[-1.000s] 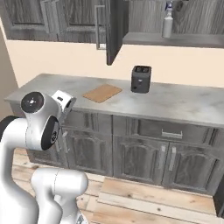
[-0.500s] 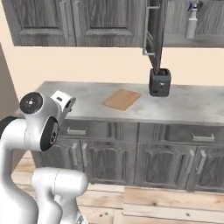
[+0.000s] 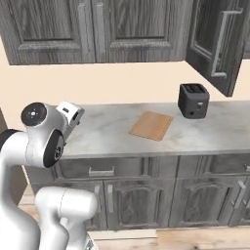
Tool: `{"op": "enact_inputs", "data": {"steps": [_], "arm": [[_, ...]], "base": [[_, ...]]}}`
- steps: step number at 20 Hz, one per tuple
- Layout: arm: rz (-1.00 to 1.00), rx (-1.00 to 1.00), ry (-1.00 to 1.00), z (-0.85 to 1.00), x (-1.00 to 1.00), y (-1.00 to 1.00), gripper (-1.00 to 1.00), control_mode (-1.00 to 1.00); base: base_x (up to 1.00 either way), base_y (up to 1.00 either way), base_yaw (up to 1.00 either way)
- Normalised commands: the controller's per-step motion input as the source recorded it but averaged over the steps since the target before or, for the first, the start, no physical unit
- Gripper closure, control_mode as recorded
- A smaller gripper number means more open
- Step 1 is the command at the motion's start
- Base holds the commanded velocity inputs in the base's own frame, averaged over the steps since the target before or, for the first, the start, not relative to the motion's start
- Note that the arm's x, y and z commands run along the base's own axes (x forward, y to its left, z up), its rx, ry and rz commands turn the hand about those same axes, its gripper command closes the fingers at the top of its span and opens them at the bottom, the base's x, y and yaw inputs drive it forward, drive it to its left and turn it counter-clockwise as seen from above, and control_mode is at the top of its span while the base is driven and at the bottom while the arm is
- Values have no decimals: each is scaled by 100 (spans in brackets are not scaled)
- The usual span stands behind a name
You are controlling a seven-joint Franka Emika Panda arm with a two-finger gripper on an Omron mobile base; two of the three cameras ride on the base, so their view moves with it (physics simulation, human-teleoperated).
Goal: Move the cutting board and knife to the sink. Then move spray from the cabinet to the counter.
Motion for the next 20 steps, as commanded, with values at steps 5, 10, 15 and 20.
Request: {"op": "enact_inputs", "data": {"steps": [5,10,15,20], "arm": [[0,0,0,0,0,0,-100,100],[0,0,0,0,0,0,-100,100],[0,0,0,0,0,0,-100,100],[0,0,0,0,0,0,-100,100]], "base": [[27,26,-8],[38,15,-6],[58,23,-1],[76,18,0]]}}
